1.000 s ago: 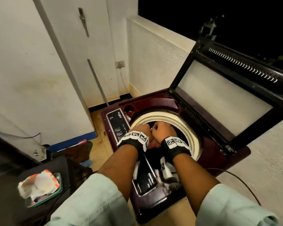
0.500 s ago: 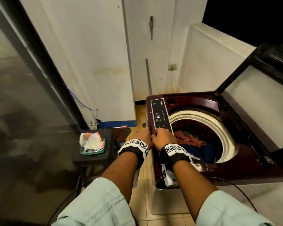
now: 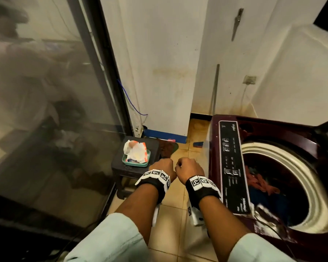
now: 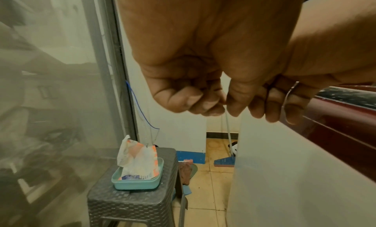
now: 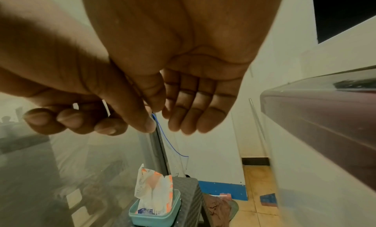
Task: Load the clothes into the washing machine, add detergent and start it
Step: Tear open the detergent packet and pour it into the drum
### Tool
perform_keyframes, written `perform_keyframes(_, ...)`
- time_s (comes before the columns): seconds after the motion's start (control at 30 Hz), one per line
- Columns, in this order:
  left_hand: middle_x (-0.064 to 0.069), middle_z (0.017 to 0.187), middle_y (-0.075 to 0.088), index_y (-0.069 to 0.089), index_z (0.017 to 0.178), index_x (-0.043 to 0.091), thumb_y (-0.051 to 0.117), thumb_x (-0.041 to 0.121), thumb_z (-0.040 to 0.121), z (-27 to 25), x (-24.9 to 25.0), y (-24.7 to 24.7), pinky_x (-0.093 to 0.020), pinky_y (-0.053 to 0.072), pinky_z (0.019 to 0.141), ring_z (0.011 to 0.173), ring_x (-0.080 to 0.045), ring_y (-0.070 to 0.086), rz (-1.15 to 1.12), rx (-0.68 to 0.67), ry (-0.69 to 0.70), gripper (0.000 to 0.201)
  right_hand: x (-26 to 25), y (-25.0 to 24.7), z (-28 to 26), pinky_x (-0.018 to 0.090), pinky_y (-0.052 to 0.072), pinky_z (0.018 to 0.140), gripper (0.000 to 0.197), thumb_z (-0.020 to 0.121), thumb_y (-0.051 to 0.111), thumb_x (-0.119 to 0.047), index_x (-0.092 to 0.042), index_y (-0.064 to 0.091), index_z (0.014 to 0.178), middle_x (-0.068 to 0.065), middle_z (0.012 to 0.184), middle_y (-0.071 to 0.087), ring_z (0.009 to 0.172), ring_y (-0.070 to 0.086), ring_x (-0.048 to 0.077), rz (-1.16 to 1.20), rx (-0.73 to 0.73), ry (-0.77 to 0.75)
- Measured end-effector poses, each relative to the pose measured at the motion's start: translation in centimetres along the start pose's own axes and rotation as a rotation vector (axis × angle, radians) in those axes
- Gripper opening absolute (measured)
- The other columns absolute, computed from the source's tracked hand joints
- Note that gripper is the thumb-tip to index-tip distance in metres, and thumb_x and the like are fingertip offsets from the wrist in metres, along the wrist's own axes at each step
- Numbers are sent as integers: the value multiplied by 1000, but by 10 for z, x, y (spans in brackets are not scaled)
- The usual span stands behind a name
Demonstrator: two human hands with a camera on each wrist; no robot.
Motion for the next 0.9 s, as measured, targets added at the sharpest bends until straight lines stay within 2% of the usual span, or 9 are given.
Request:
perform_keyframes(0.1, -13, 124, 61, 57, 123, 16, 49, 33, 91, 18, -35, -6, -40, 48, 90, 112, -34, 59, -60, -10, -43, 36, -29, 17, 20, 36, 51, 79, 22, 90, 48, -25, -17, 66, 101, 13, 108, 68, 98, 62, 36, -17, -47, -30)
perform_keyframes(0.23, -13, 118, 64, 62, 110, 14, 50, 28, 92, 53, -83, -6, -39, 48, 89, 110, -34, 60, -103, -35, -91, 26, -62, 46, 58, 36, 50, 81, 23, 91, 48, -24, -16, 66, 103, 14, 111, 67, 102, 62, 36, -60, -114, -15)
perform_keyframes(0.43, -13, 114, 66, 62, 110, 16, 44, 42, 92, 96, -145, 4, -43, 52, 89, 104, -35, 63, -240, -135, -147, 36, -101, 93, 110, 37, 50, 80, 26, 91, 49, -33, -14, 65, 101, 16, 110, 66, 100, 62, 37, -25, -227, 57)
perform_keyframes(0.5, -11, 111, 68, 63, 105, 16, 49, 38, 90, 111, -163, 9, -40, 53, 86, 101, -33, 65, -256, -181, -138, 30, -112, 109, 125, 37, 51, 79, 27, 90, 50, -33, -14, 65, 100, 17, 108, 67, 98, 63, 37, -5, -258, 82)
perform_keyframes(0.6, -10, 109, 68, 64, 102, 16, 55, 27, 89, 131, -183, 20, -39, 54, 85, 101, -31, 65, -244, -263, -124, 19, -119, 130, 146, 38, 52, 79, 26, 91, 49, -32, -13, 66, 98, 18, 108, 67, 97, 63, 38, 7, -285, 109)
perform_keyframes(0.77, -10, 112, 68, 65, 109, 16, 57, 26, 85, 171, -210, 52, -40, 53, 87, 104, -32, 65, -274, -323, -181, 27, -115, 178, 193, 39, 52, 80, 27, 91, 49, -28, -13, 67, 105, 18, 109, 66, 98, 63, 38, -5, -369, 127)
perform_keyframes(0.9, -13, 114, 66, 64, 111, 15, 53, 31, 87, 212, -240, 89, -41, 50, 88, 107, -34, 63, -300, -315, -275, 31, -111, 228, 238, 40, 54, 81, 25, 92, 50, -27, -15, 68, 104, 16, 107, 68, 96, 63, 37, 18, -435, 91)
Point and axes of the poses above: each hand's wrist, its own z-axis towards the middle knuckle, its own y-axis out of the palm, x = y × z, the point moved 7 cm from there along z, towards the middle knuckle
